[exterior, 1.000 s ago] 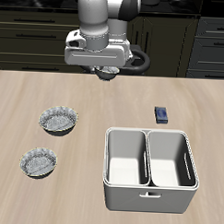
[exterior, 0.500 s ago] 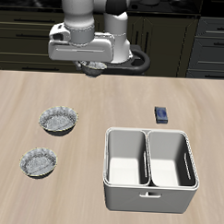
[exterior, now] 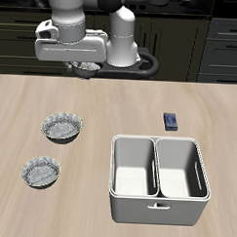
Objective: Stack the smallest bowl on the middle-sized bowl
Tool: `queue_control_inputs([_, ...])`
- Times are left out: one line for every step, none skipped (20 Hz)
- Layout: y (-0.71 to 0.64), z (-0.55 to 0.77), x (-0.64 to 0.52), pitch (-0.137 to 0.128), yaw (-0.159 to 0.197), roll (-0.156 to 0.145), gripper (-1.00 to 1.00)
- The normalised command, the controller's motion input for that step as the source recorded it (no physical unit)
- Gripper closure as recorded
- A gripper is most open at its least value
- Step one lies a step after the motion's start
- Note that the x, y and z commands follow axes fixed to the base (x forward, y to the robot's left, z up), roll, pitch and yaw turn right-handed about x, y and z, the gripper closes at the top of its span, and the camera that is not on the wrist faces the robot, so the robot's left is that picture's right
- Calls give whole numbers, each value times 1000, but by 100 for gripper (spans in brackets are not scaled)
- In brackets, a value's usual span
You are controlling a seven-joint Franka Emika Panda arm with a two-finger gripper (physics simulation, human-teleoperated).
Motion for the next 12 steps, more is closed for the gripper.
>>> queue_control_inputs([-200,61,134,10,-53,-37,100])
queue_control_inputs([-174,162,304,-3,114,69,100])
queue_control_inputs([-312,146,184,-24,21,-76,100])
queue_control_inputs([-313,141,295,15,-45,-5,100])
queue_control_inputs([88,-19,32,8,20,35,100])
queue_control_inputs([-314,105,325,-7,165,-39,100])
queue_control_inputs([-654,74,601,205,-73,21,100])
queue_control_inputs([77,-26,-25,0,0,0,100])
queue_control_inputs([-289,162,283,-56,127,13,100])
queue_control_inputs([-759,140,579,35,-104,-106,100])
queue_control_inputs([-209,48,286,30,53,52,100])
queue_control_inputs([-283,35,265,3,-20,-76,100])
